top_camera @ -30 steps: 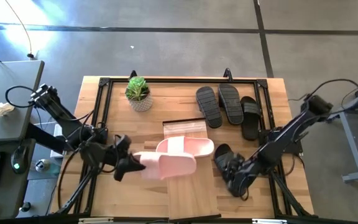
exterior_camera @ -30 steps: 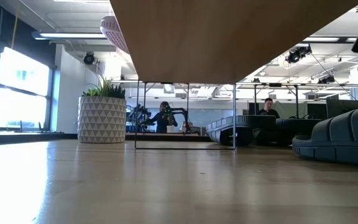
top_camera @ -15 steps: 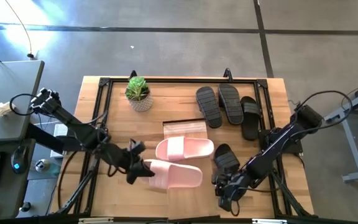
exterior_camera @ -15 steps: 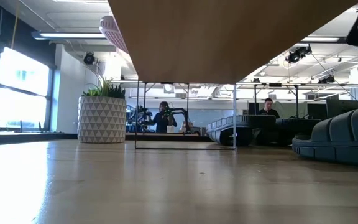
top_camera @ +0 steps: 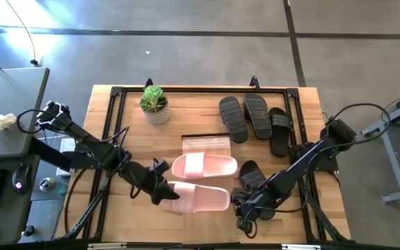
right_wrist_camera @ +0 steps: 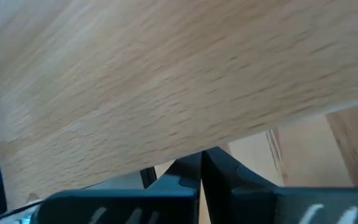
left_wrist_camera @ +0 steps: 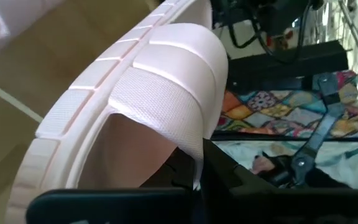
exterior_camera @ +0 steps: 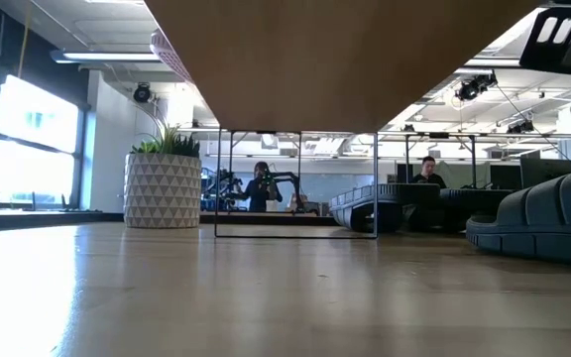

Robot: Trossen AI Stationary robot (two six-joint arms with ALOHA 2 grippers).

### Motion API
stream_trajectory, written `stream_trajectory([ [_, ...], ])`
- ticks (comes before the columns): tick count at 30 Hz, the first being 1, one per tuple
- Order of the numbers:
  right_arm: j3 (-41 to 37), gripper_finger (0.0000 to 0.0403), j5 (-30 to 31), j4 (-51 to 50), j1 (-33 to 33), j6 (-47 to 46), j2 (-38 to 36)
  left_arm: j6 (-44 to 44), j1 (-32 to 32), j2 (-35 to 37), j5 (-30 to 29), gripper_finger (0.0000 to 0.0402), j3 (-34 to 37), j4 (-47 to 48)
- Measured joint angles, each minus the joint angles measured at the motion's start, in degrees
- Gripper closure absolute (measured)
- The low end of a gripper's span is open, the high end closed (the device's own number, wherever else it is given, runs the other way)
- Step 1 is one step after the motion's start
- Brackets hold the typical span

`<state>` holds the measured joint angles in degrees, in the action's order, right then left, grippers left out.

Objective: Pick and place slides into the shelf
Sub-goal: Put the pink slipper on the shelf

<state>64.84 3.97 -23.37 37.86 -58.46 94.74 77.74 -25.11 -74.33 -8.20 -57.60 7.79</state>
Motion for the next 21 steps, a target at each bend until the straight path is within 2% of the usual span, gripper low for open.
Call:
stream_trajectory([
  [7, 0.0, 0.0403, 1.4, 0.0, -0.3, -0.1, 0.0, 4.3, -0.1, -0.5, -4.4, 0.0401, 0.0, 0.5],
  [15, 0.0, 0.0403, 2.1, -1.1, 0.8, -2.0, 0.0, 8.1, -0.1, -1.8, -5.2, 0.0401, 0.0, 1.2],
  [21, 0.0, 0.0403, 6.0, -1.4, 2.7, -5.0, 0.0, 8.5, 0.0, -2.0, -5.2, 0.0401, 0.0, 1.1],
])
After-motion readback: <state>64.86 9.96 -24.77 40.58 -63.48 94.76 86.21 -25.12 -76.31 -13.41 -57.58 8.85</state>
